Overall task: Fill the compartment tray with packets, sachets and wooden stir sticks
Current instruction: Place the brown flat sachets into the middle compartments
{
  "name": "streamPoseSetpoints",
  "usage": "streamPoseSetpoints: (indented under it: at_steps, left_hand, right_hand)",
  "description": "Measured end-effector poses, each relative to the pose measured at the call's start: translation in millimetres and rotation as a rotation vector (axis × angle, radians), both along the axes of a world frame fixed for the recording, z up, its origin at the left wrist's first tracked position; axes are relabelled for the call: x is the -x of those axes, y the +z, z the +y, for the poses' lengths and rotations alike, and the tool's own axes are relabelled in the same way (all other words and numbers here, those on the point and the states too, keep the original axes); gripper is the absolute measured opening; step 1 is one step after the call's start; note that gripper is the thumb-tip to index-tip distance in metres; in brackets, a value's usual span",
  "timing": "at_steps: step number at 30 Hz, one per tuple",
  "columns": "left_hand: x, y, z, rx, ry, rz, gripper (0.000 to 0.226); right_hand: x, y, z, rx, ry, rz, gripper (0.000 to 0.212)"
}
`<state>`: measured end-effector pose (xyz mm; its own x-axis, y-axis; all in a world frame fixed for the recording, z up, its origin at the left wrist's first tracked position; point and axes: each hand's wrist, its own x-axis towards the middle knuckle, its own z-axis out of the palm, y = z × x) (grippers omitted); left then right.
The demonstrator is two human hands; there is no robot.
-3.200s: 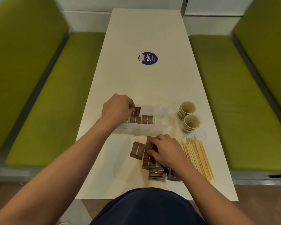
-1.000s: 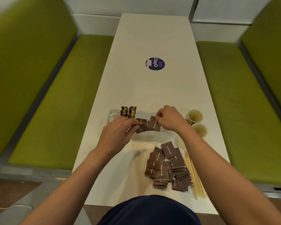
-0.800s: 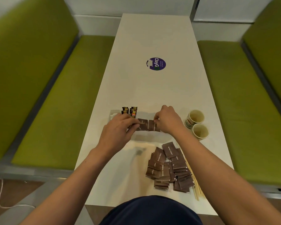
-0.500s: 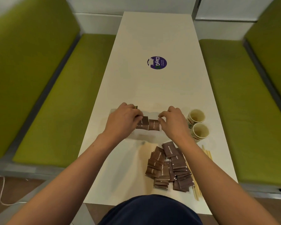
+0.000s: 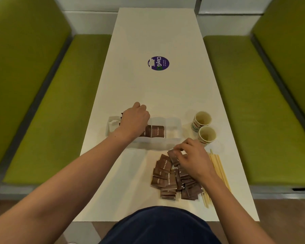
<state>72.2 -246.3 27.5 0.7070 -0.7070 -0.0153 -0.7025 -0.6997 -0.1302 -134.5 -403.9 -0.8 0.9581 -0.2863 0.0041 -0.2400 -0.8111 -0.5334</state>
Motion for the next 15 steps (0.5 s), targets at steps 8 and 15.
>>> streamPoseSetpoints:
  at_steps: [8, 15]
  left_hand:
    - [60.0, 20.4, 25.3, 0.366, 0.025, 0.277, 0.019]
    - [124.4, -27.4, 30.2, 0.133, -0.147, 0.565, 0.042]
  right_hand:
    - [3.6, -3.5, -5.5, 0.167, 0.193, 0.299, 0.053]
    - [5.4, -11.7, -1.1, 0.290, 0.268, 0.339, 0.044]
